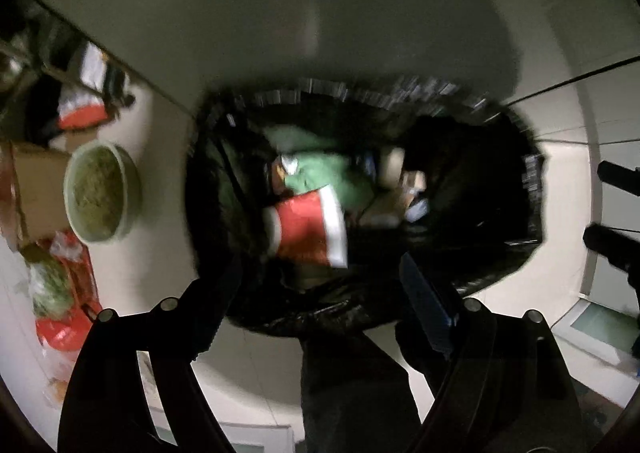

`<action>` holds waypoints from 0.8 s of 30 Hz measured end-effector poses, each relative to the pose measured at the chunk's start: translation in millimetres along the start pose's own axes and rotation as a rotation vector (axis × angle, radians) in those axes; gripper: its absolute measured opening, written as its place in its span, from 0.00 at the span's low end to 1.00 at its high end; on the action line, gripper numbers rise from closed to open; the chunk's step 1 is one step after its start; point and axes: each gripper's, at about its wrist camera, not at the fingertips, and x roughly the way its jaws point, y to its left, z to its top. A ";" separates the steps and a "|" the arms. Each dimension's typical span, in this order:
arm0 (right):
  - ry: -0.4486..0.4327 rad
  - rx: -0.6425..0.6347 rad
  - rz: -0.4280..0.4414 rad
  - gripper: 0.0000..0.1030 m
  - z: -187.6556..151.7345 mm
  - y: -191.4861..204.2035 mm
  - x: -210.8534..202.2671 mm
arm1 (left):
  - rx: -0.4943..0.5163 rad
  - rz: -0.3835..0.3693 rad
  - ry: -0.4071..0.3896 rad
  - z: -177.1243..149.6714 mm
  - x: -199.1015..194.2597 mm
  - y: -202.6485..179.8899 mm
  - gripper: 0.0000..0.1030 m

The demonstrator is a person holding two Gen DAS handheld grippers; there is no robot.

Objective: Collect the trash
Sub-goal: 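Lower the cup and tissue pack into the black trash bag and release, then grasp the garlic peels with the left gripper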

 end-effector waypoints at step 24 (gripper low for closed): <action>-0.546 -0.098 0.279 0.94 38.5 74.1 -299.6 | 0.080 0.034 -0.633 99.7 -325.1 17.9 0.89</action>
